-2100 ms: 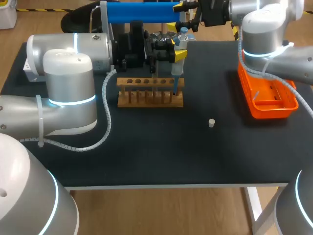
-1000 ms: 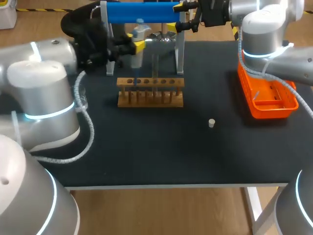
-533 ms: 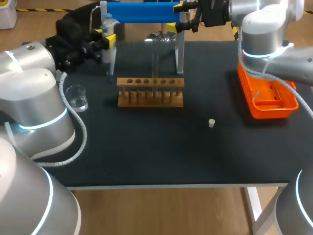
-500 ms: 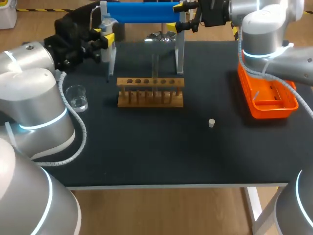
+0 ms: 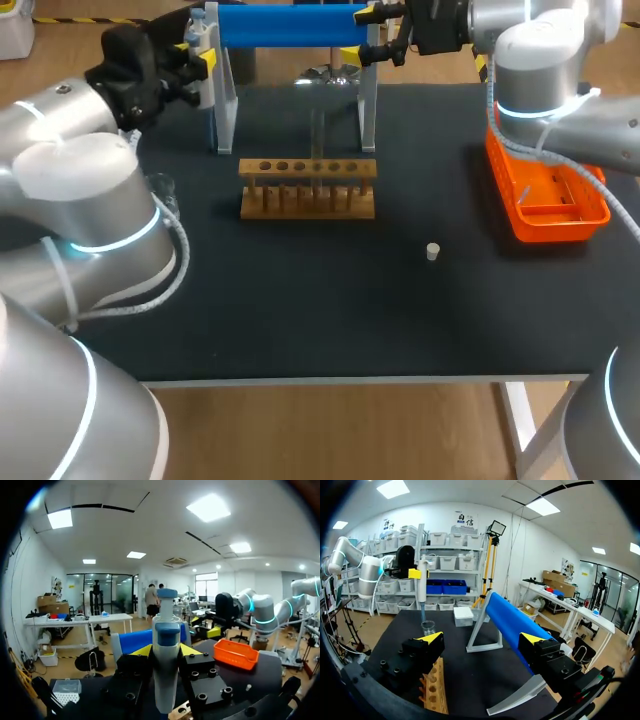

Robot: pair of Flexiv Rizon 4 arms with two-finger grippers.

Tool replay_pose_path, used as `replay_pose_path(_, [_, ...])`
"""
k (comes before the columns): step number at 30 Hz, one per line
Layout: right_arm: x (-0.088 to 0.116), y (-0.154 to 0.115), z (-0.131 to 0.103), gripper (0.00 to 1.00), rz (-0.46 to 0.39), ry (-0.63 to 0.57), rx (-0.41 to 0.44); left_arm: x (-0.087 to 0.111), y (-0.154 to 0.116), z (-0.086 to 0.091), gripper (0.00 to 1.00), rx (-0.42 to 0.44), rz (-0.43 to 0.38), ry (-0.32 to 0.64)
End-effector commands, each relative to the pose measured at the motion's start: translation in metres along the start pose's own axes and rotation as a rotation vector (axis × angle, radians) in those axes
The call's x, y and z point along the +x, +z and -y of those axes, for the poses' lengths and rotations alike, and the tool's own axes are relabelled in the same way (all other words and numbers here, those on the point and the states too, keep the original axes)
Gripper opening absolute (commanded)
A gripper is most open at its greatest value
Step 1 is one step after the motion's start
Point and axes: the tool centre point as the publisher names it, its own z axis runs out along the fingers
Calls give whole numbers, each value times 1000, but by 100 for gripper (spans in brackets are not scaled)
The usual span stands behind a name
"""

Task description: Invert the test tube, pick up the pipette, mount the tip to pipette, aspirate from beaker and dispense into the tube, eject the tip, return the pipette, and cap with the stopper.

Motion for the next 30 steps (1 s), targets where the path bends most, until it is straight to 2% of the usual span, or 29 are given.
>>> replay_pose_path(1, [0,-1,0,100,-2,0,2,0,26,0,0,4,118,-2])
replay_pose_path(8, [0,-1,0,100,-2,0,2,-7,47,5,0,-1,173,-11])
replay_pose_path(17, [0,-1,0,100,-2,0,2,-15,70,8,0,-6,291,-23])
replay_pose_path(30, [0,-1,0,100,-2,0,2,-29,108,8,0,-66,349,-39])
